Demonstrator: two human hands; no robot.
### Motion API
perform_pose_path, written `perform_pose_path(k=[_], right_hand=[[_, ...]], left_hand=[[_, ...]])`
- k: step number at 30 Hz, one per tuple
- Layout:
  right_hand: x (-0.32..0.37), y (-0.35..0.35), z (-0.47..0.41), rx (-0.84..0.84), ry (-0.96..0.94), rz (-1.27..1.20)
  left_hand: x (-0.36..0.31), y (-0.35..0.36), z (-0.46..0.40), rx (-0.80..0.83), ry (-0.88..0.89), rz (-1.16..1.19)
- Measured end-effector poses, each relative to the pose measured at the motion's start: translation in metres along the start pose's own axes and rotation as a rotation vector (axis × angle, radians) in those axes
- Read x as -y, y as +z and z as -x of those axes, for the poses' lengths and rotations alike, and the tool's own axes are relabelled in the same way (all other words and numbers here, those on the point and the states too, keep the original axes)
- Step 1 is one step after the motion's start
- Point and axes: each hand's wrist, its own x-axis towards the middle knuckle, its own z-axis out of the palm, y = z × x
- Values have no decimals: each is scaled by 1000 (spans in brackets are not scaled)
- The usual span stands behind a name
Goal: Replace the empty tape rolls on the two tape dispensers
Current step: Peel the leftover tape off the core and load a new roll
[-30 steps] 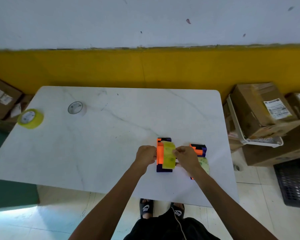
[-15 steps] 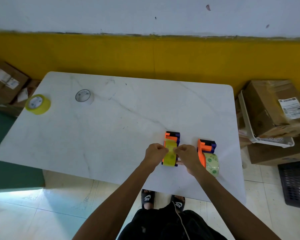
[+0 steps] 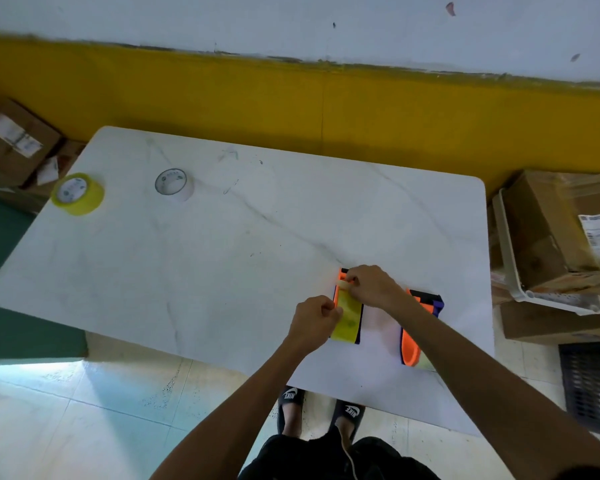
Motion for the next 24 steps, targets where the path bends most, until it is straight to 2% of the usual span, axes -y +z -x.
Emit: perform_pose_path(k=[3, 7, 18, 24], right_hand=[[-2, -8, -14, 48, -51, 127], [-2, -11, -23, -15, -59, 206], [-12, -4, -37, -61, -129, 79], [-17, -1, -44, -64, -78, 37]], left_hand=[[0, 0, -3, 16, 7, -22], [1, -2, -10, 40, -35, -18], [-8, 0, -19, 46, -51, -200], [-11, 8, -20, 63, -58, -367]])
